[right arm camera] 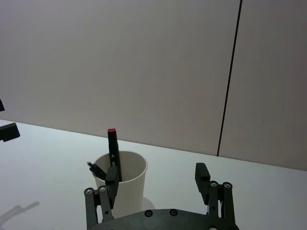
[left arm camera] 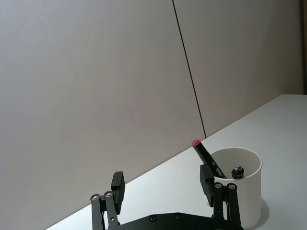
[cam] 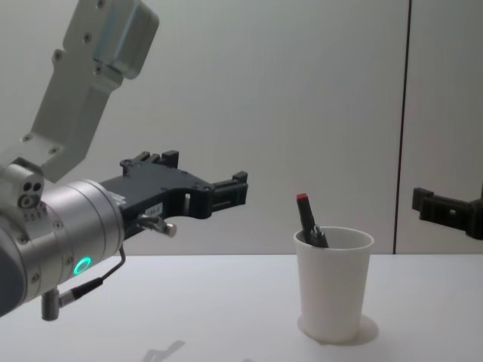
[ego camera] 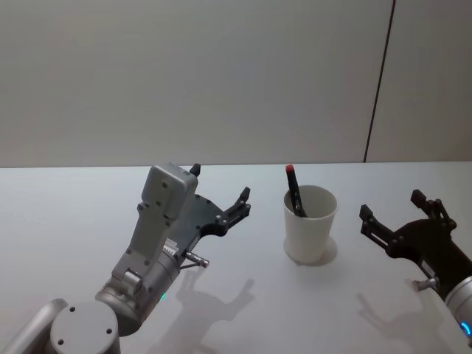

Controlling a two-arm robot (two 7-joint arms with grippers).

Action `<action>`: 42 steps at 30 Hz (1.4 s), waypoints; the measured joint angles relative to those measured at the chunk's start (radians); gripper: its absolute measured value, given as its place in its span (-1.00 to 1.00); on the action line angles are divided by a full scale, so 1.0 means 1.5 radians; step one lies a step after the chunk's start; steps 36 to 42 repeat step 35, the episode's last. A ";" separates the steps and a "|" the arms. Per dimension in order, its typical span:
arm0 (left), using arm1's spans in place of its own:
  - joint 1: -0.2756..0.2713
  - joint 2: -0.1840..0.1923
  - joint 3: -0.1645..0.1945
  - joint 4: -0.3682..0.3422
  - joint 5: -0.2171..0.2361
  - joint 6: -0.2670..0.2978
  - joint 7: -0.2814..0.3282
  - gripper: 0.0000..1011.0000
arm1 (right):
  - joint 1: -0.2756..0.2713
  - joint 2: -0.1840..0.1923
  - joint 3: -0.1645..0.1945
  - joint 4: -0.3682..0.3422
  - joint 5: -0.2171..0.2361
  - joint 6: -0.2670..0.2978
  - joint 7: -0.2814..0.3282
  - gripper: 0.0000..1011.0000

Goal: Place the pen into the pen holder.

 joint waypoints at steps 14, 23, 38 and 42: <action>0.001 0.000 0.000 -0.002 0.001 0.005 0.004 0.98 | 0.000 0.000 0.000 0.000 0.000 0.000 0.000 0.98; 0.000 0.000 0.000 -0.002 0.001 0.005 0.004 0.98 | 0.000 0.000 0.000 0.000 0.000 0.000 0.000 0.98; 0.000 0.000 0.000 -0.001 0.001 0.004 0.004 0.98 | 0.000 0.000 0.000 0.000 0.000 0.000 0.000 0.98; 0.000 0.000 0.000 -0.001 0.001 0.004 0.004 0.98 | 0.000 0.000 0.000 0.000 0.000 0.000 0.000 0.98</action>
